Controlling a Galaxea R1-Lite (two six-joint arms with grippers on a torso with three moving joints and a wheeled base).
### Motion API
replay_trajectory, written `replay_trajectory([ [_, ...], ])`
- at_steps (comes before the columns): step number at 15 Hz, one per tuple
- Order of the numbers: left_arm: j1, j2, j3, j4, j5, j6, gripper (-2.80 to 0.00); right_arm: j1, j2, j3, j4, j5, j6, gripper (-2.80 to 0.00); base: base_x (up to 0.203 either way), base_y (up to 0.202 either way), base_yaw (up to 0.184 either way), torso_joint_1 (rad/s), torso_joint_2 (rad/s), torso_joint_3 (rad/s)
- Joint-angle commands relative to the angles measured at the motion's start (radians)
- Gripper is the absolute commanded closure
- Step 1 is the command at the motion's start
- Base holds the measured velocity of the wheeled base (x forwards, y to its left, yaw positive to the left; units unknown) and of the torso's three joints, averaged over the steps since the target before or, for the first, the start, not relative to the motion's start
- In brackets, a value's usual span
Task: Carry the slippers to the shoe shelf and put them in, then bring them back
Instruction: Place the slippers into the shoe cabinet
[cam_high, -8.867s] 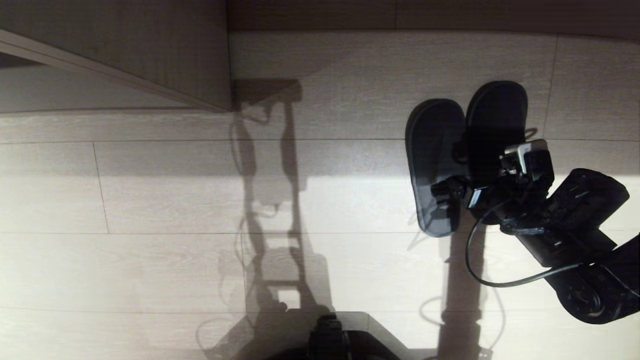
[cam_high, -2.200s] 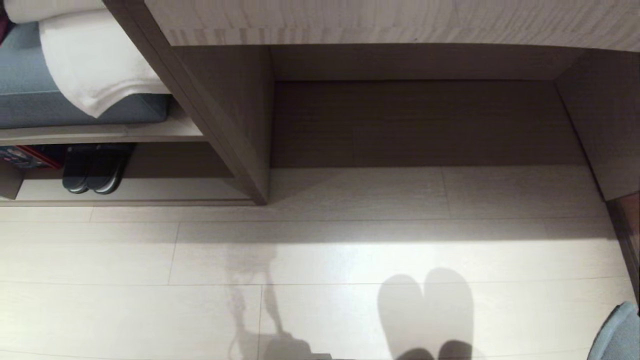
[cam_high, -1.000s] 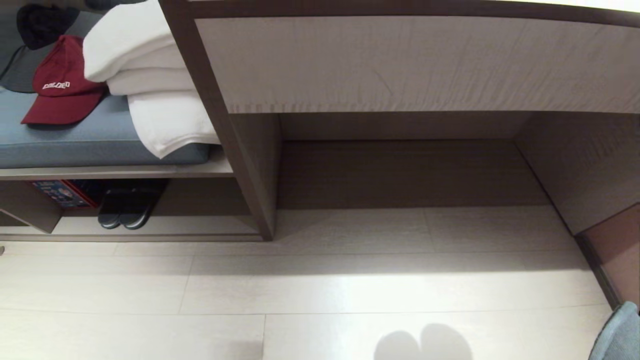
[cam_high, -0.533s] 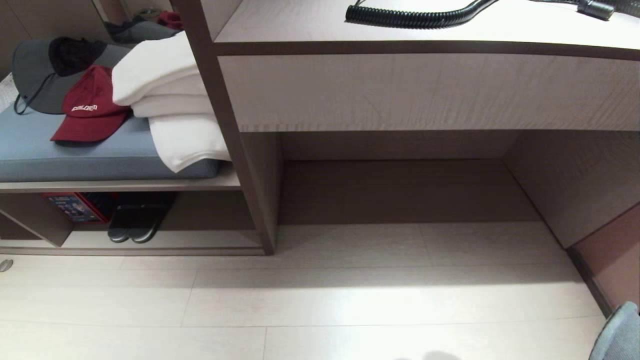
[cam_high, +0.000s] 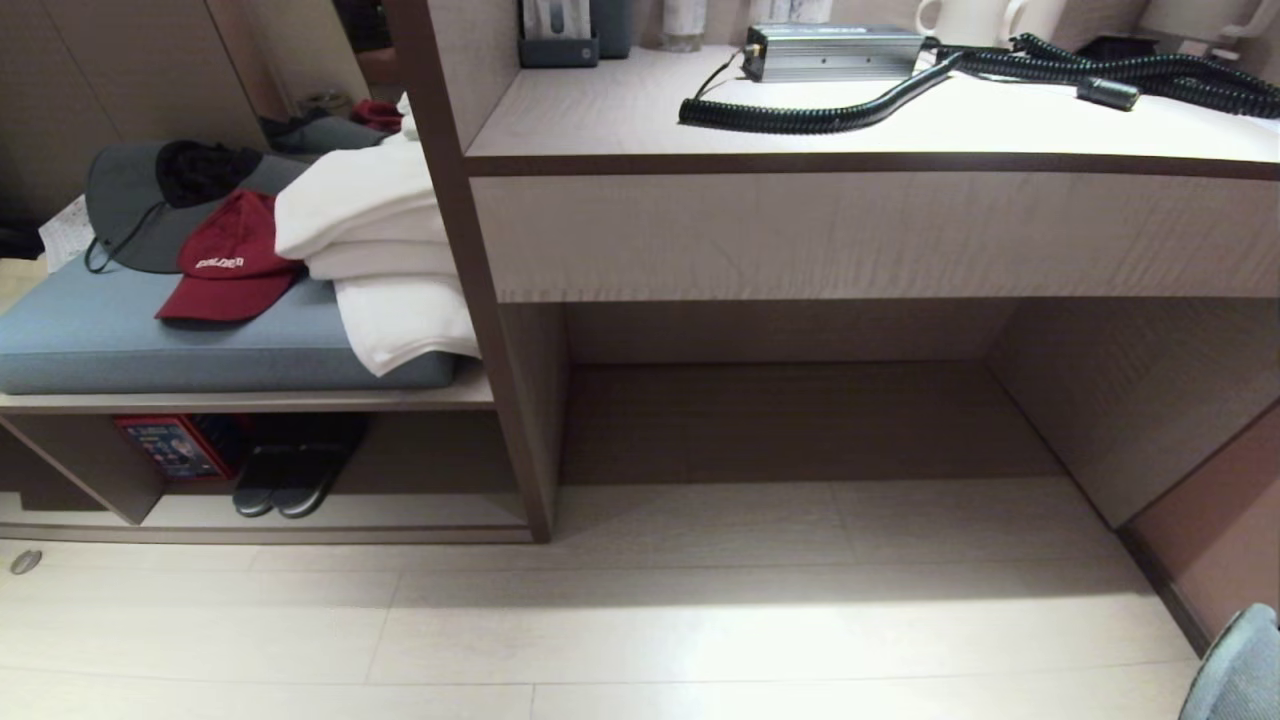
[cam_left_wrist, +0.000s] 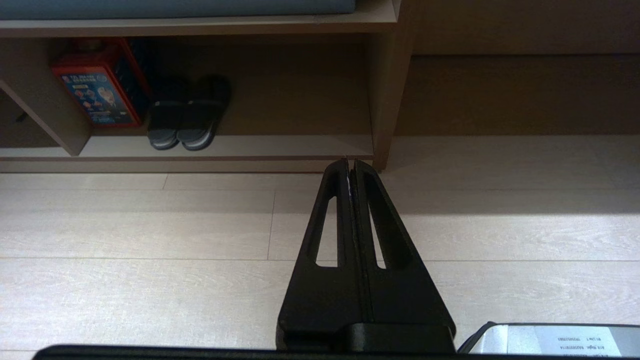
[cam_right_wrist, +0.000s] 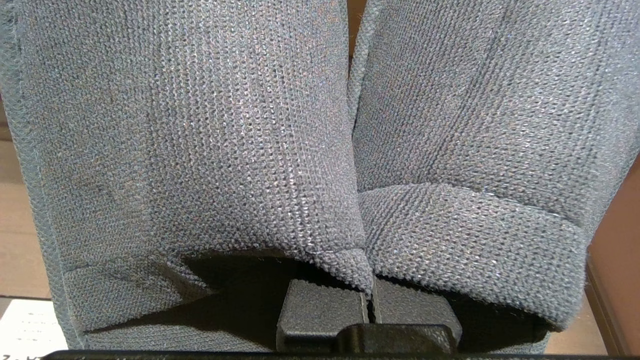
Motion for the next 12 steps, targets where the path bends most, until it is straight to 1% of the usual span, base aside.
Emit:
replay_trajectory([
  [1, 0.0, 0.001, 0.0, 0.0, 0.001, 0.0, 0.0, 0.0, -0.002, 0.0, 0.0, 0.0, 0.0, 0.0, 0.0, 0.0, 0.0, 0.003, 0.01, 0.204],
  [12, 0.0, 0.001, 0.0, 0.0, 0.001, 0.0, 0.0, 0.0, -0.002, 0.0, 0.001, 0.0, 0.0, 0.0, 0.0, 0.0, 0.0, 0.004, 0.0, 0.201],
])
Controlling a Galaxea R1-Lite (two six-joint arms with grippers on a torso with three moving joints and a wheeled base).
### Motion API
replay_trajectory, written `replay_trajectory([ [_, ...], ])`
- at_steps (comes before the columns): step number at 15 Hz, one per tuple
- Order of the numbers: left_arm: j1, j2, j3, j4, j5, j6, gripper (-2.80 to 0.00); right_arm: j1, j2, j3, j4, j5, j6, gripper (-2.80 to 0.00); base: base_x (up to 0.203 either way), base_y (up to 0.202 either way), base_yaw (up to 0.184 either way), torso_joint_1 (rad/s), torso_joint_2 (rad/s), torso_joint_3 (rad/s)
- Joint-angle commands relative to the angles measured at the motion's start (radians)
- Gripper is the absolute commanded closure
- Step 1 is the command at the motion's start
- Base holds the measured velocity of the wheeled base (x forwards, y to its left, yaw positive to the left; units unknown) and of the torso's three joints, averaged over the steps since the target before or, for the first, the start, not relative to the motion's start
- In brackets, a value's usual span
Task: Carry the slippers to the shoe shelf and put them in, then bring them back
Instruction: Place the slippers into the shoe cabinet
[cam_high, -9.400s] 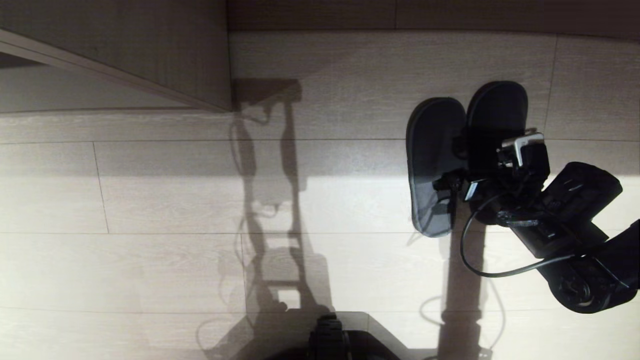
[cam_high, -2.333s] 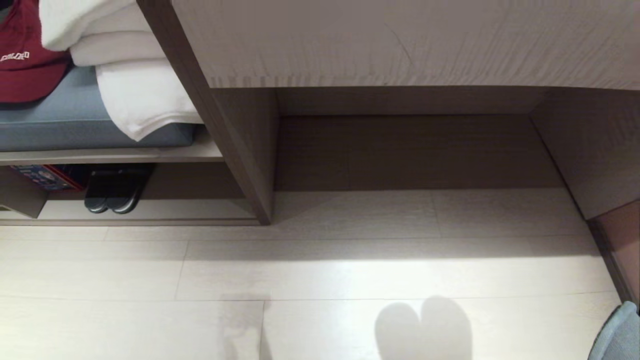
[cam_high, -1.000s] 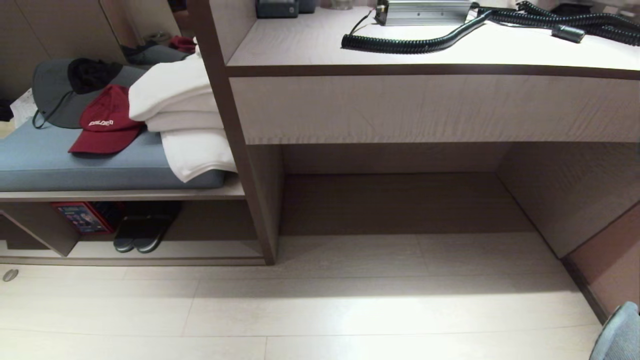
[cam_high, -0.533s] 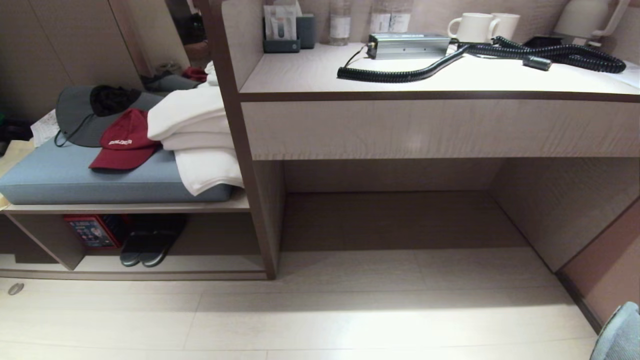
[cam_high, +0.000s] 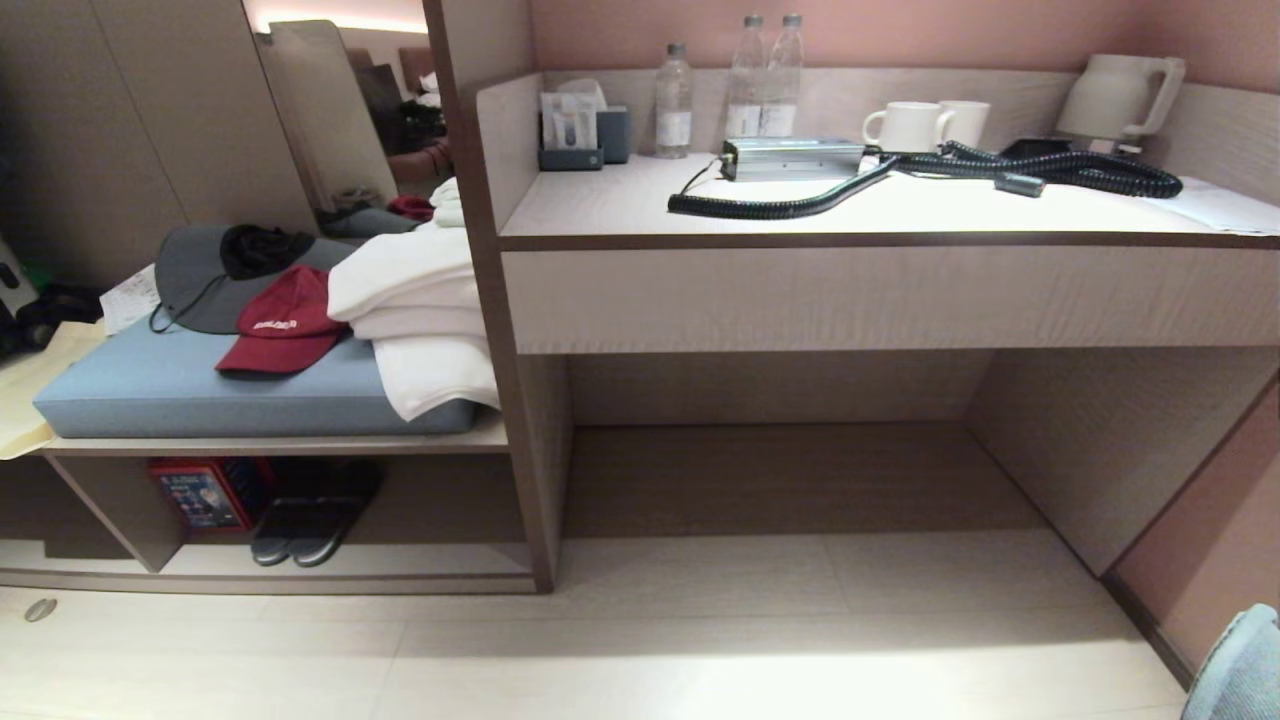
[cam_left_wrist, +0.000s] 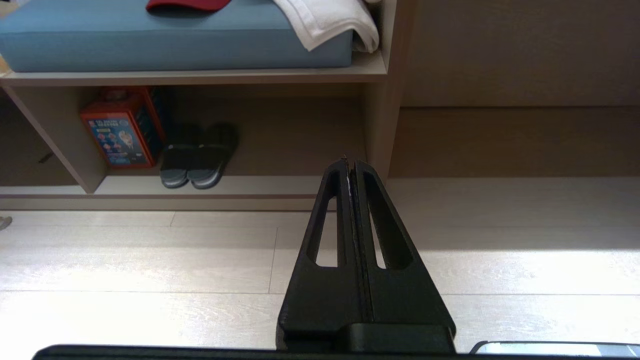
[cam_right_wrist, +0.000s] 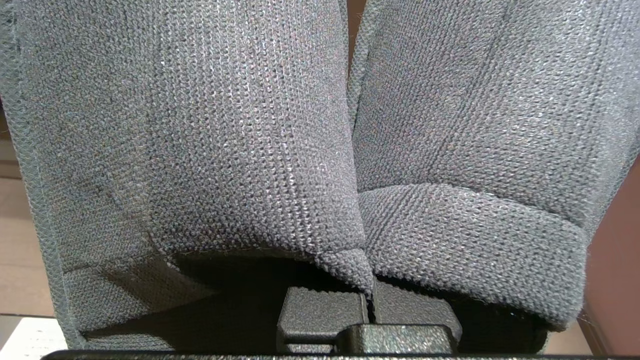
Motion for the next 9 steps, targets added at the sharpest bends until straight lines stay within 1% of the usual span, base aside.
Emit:
replay_trajectory([
  [1, 0.0, 0.001, 0.0, 0.0, 0.0, 0.0, 0.0, 0.0, -0.002, 0.0, 0.0, 0.0, -0.001, 0.0, 0.0, 0.0, 0.0, 0.002, 0.0, 0.197],
  [3, 0.001, 0.001, 0.0, 0.0, 0.0, 0.0, 0.0, 0.0, -0.003, 0.0, -0.001, 0.0, -0.001, 0.0, 0.0, 0.0, 0.0, 0.001, 0.0, 0.115],
  [5, 0.0, 0.001, 0.0, 0.0, 0.0, 0.004, 0.0, 0.0, -0.002, 0.0, 0.0, 0.0, -0.001, 0.0, 0.0, 0.0, 0.0, 0.004, 0.01, 0.047],
  [9, 0.0, 0.001, 0.0, 0.0, 0.0, -0.001, 0.0, 0.0, -0.002, 0.0, -0.001, 0.0, -0.001, 0.0, 0.0, 0.0, 0.0, 0.0, 0.0, 0.0],
])
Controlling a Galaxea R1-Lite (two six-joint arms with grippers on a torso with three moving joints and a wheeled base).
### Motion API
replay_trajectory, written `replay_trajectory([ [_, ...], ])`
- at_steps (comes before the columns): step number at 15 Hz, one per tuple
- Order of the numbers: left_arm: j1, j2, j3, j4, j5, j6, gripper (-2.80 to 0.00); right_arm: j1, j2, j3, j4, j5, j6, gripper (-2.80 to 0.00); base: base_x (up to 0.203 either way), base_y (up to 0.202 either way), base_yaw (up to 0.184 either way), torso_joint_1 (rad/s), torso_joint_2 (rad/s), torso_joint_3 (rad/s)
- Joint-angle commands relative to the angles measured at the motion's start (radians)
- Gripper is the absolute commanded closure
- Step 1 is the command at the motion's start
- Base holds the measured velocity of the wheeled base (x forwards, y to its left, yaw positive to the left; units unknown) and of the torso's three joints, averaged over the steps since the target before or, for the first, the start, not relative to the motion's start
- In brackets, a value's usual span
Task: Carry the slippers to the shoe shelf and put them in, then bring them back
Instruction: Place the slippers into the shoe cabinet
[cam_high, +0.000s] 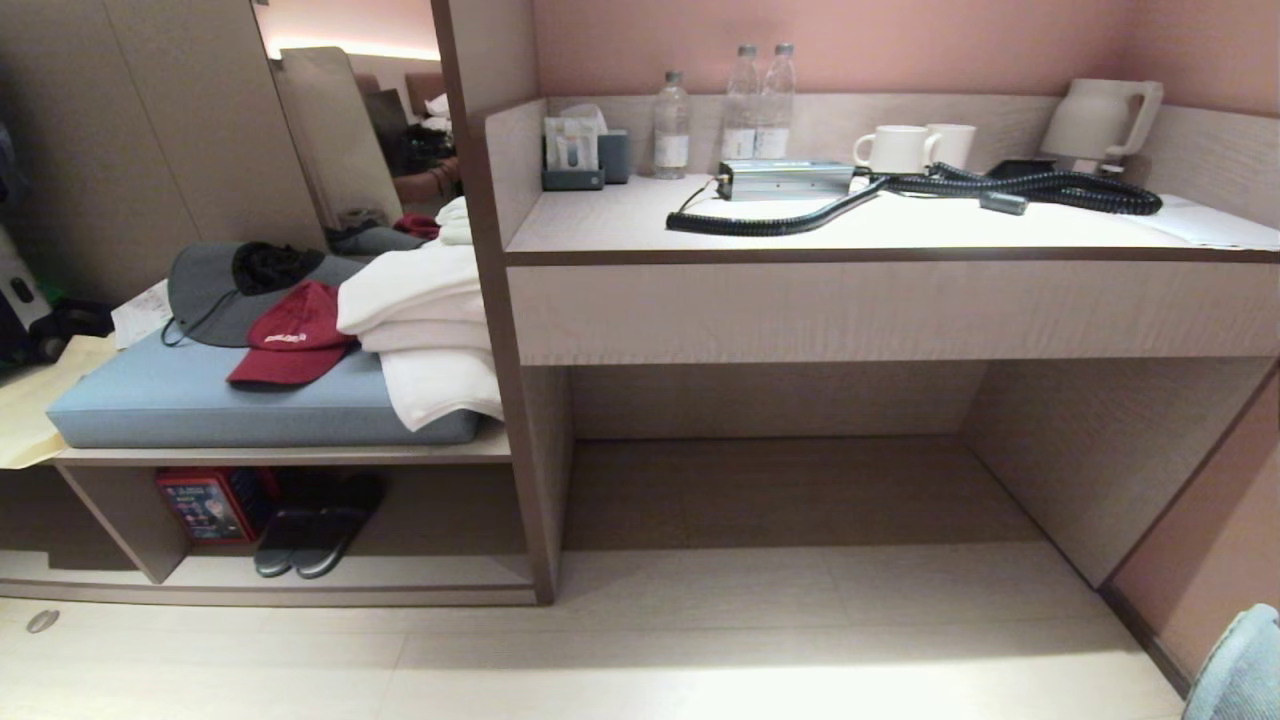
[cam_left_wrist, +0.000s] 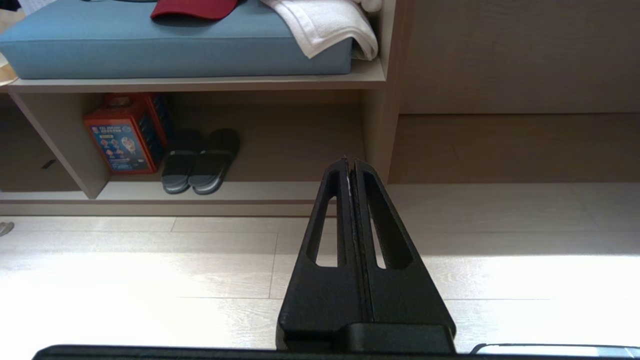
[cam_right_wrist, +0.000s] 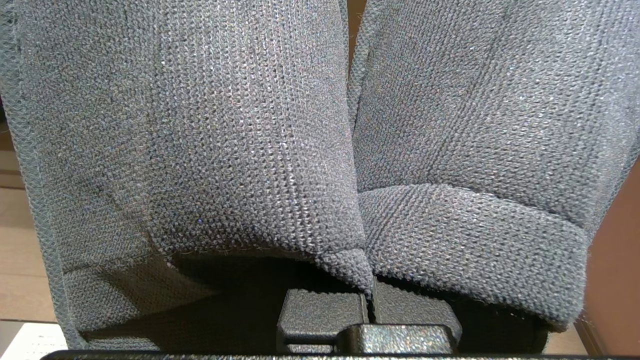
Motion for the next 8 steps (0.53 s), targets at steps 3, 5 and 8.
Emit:
replay_trajectory([
  [3, 0.0, 0.001, 0.0, 0.0, 0.0, -0.002, 0.0, 0.0, -0.002, 0.0, 0.0, 0.0, -0.001, 0.0, 0.001, 0.019, -0.001, 0.002, 0.0, 0.001],
  [5, 0.0, 0.001, 0.0, 0.0, 0.0, -0.004, 0.0, 0.0, -0.002, 0.0, 0.0, 0.0, -0.001, 0.0, 0.001, 0.128, 0.0, 0.004, 0.0, 0.001],
  [8, 0.0, 0.001, 0.0, 0.0, 0.0, -0.004, 0.0, 0.0, -0.002, 0.0, 0.0, 0.0, -0.001, 0.0, 0.0, 0.196, 0.0, 0.004, 0.0, 0.004],
])
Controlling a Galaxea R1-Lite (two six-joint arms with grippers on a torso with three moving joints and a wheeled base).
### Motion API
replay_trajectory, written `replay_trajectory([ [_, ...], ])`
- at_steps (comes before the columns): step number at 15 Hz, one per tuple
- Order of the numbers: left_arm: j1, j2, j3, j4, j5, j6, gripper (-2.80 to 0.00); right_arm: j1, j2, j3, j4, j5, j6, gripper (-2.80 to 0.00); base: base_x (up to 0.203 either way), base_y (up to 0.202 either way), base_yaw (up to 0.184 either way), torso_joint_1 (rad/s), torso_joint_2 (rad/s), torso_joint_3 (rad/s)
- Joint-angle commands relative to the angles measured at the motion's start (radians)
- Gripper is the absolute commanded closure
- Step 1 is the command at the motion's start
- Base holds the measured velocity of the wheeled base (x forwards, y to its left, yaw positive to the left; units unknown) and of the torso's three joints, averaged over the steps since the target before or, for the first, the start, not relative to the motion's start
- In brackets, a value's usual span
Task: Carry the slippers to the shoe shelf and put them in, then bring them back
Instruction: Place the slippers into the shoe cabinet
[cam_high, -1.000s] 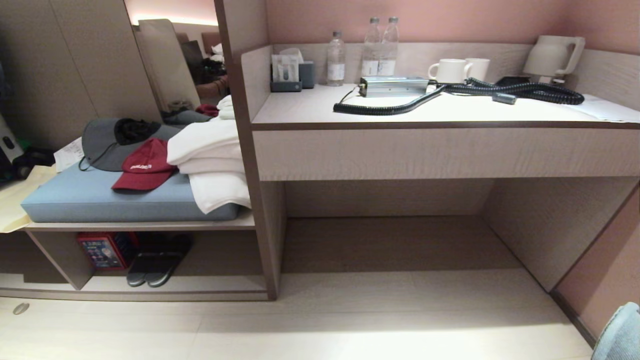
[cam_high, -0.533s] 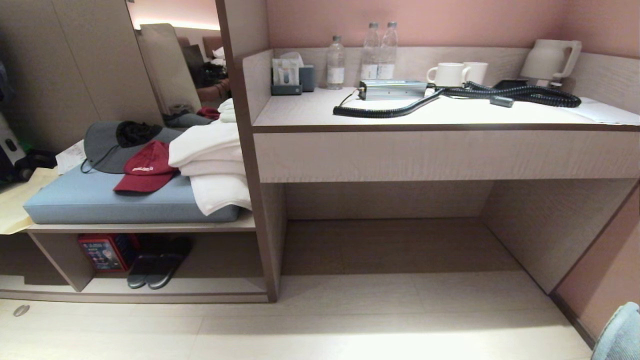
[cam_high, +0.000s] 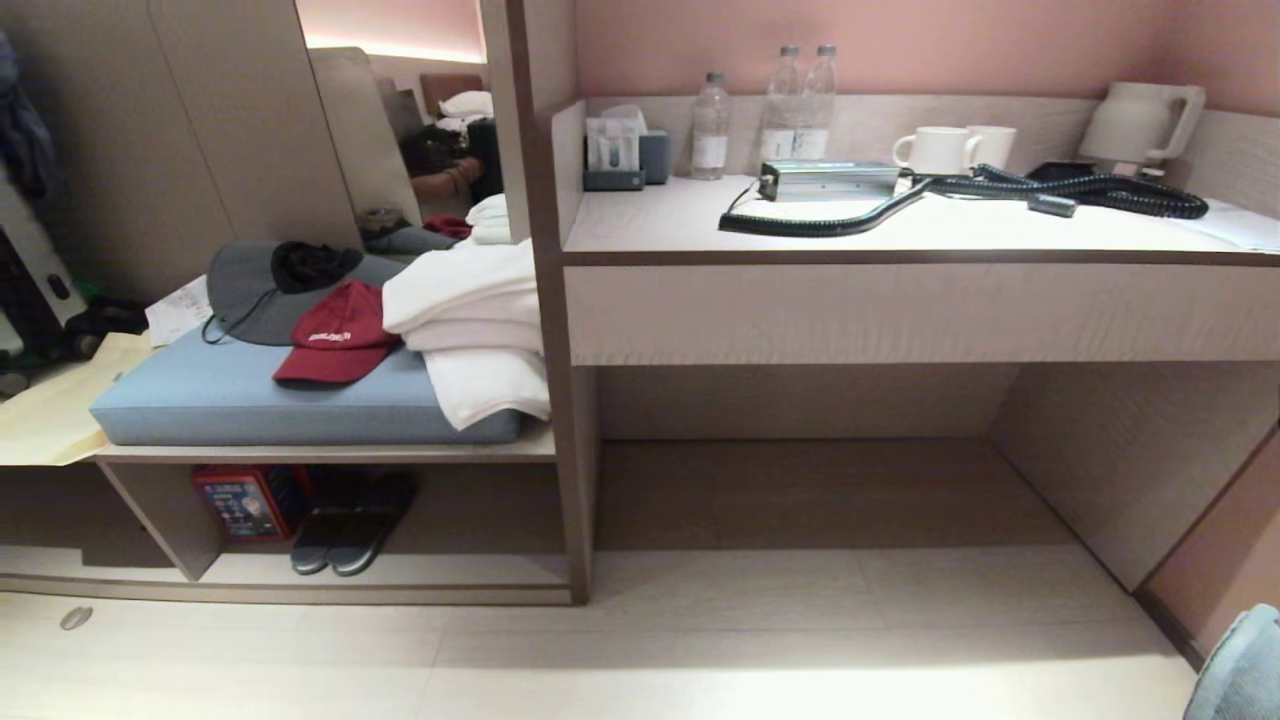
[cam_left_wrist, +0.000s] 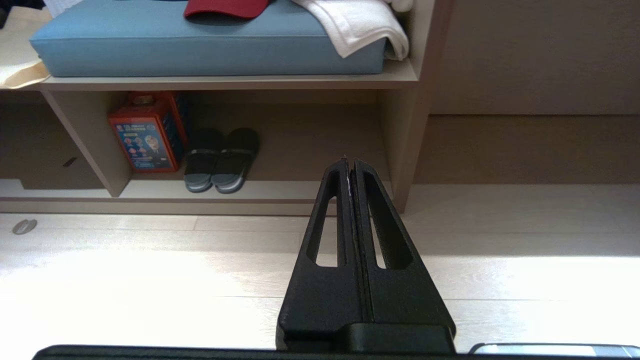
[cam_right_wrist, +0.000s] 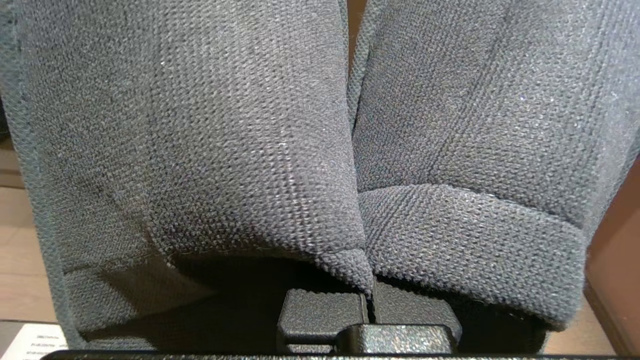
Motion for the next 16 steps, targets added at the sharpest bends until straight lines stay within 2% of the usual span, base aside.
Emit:
replay_trajectory([
  [1, 0.0, 0.001, 0.0, 0.001, 0.001, 0.0, 0.0, 0.0, -0.002, 0.0, 0.0, 0.001, -0.001, 0.0, 0.0, 0.193, -0.002, 0.006, -0.01, 0.007],
  [16, 0.0, 0.001, 0.0, 0.001, 0.001, 0.0, 0.0, 0.0, -0.002, 0.0, 0.0, 0.001, -0.001, 0.0, 0.0, 0.196, -0.002, 0.002, 0.0, 0.004],
])
